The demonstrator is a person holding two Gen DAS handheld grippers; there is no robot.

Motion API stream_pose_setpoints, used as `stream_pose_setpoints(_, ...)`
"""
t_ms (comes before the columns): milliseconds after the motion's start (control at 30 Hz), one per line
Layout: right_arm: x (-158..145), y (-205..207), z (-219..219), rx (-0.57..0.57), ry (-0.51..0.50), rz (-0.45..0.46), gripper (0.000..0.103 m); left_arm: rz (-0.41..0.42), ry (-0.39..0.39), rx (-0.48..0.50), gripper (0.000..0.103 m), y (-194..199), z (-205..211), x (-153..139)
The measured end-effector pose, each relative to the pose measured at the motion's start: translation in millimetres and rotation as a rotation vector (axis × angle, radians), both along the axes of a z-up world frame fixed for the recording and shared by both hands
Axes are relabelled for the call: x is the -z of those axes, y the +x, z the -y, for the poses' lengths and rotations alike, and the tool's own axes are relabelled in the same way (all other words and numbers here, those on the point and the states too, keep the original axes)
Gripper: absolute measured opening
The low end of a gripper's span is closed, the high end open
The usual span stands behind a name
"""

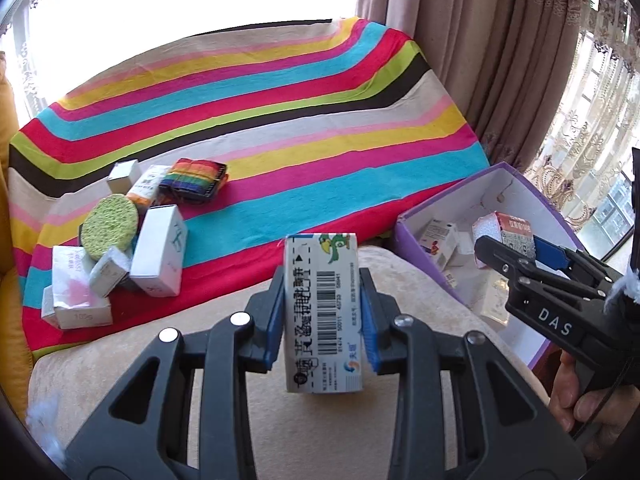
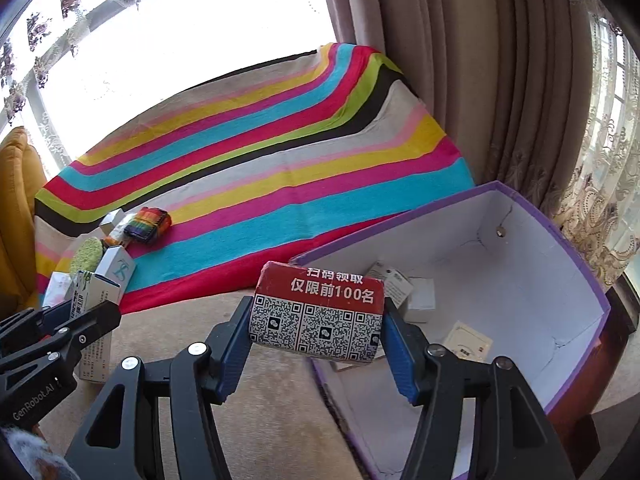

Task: Organize objects
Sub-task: 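Carry both boxes into the purple storage box and open both grippers, then move both grippers back toward the remaining boxes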

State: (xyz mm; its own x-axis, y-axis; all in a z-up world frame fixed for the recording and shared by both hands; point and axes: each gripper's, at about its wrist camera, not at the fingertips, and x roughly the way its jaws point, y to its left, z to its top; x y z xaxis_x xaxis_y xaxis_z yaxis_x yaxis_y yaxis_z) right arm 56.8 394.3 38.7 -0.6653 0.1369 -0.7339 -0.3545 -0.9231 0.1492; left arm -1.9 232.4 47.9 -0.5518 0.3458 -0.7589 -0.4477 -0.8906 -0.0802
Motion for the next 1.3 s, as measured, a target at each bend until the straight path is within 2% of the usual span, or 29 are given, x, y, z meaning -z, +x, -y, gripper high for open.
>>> stream_pose_setpoints(333,1.8,36.7,-67.0,0.183,0.077,0.038,0.063,0.075,0.152,0.227,0.038,4.4,-92.0,-6.6)
stream_pose_setpoints(367,1.2,38.7,-69.4,0.193,0.087,0.035,0.065,0.098,0.175,0.247,0.047,2.3,-96.9,-5.9)
stream_pose_setpoints(400,0.0,40.5,-70.5,0.207,0.103,0.034,0.067,0.123,0.197,0.252,0.062,0.2,-99.3,-5.2)
stream_pose_setpoints(467,-3.6,44.9,-69.8,0.230,0.136,0.027,0.078,0.141,0.232,0.240,0.074,-1.9,-96.9,-6.3)
stream_pose_setpoints(533,-9.0,48.0,-67.5,0.233,0.154,-0.001,0.086,0.123,0.239,0.233,0.076,-0.9,-89.4,-10.2)
stream_pose_setpoints(667,-22.9,51.2,-56.7,0.243,0.198,-0.061,0.090,0.027,0.239,0.155,0.077,0.0,-63.3,-24.6)
stream_pose_setpoints(767,-34.6,45.4,-45.0,0.244,0.256,-0.089,0.096,-0.004,0.253,0.136,0.085,-4.1,-39.8,-30.6)
stream_pose_setpoints(867,-42.2,40.8,-28.0,0.181,0.274,-0.156,0.103,-0.027,0.240,0.083,0.086,-8.2,-6.2,-34.6)
stream_pose_setpoints(1000,-44.6,25.8,5.6,0.062,0.313,-0.152,0.103,-0.035,0.274,0.011,0.087,-11.0,53.4,-36.3)
stream_pose_setpoints(1067,-43.5,19.3,24.1,-0.013,0.300,-0.149,0.103,-0.045,0.302,-0.028,0.087,-12.0,82.7,-35.2)
stream_pose_setpoints(1167,-39.4,6.6,47.2,-0.125,0.213,-0.134,0.103,-0.056,0.312,-0.105,0.087,-13.4,124.8,-31.5)
stream_pose_setpoints(1300,-31.9,-14.8,80.8,-0.197,0.185,-0.085,0.103,-0.014,0.330,-0.198,0.087,-16.0,181.2,-17.5)
